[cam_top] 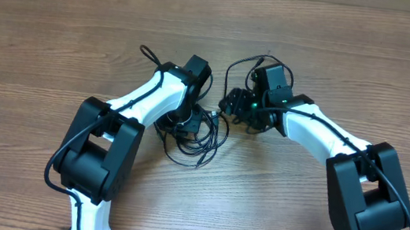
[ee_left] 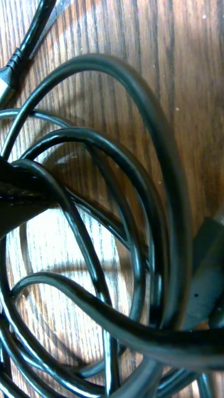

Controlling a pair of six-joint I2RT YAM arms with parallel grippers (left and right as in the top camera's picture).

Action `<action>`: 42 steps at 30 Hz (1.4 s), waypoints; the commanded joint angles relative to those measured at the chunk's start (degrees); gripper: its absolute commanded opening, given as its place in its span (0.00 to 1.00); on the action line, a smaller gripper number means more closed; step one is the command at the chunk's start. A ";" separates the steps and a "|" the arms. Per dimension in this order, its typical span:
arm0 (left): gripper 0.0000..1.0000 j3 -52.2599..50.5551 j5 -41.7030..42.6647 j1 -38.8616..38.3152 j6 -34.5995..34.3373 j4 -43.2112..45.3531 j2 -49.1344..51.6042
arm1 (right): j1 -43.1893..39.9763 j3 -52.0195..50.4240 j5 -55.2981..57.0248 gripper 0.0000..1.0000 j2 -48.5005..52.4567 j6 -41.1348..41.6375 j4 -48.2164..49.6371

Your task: Untangle cables

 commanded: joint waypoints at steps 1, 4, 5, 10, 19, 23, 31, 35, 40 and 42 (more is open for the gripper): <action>0.04 -4.98 -4.61 0.96 -0.74 0.24 4.66 | 1.55 0.04 5.14 0.64 -1.25 2.29 2.34; 0.04 -5.64 -4.57 0.96 -0.74 0.92 4.66 | 2.47 0.04 8.04 0.60 -1.25 2.29 2.25; 0.04 -5.88 -4.55 0.96 -0.76 1.11 4.66 | 2.67 0.02 8.72 0.59 -1.20 2.27 1.90; 0.04 -6.43 -2.89 0.96 -0.98 2.16 4.66 | 2.99 -0.33 9.51 0.59 -1.20 2.27 1.01; 0.04 -6.43 -1.64 0.94 -0.98 3.23 4.66 | 2.99 -0.33 9.77 0.58 1.77 2.32 3.43; 0.04 -6.43 -1.64 0.94 -0.98 3.32 4.66 | 2.99 -0.33 9.40 0.52 2.80 2.49 4.48; 0.04 -6.43 -1.25 0.94 -0.96 3.72 4.66 | 2.99 -0.33 9.40 0.34 3.45 2.51 4.94; 0.04 -6.34 -0.68 0.94 -0.09 4.07 4.66 | 3.04 -0.33 8.07 0.26 5.25 2.51 6.67; 0.04 -2.40 -2.25 1.05 1.86 -0.24 3.89 | 3.04 -0.33 6.97 0.04 5.57 2.49 7.26; 0.04 0.61 0.20 1.05 1.86 -2.14 2.32 | 3.04 -0.33 6.99 0.04 5.57 2.47 7.30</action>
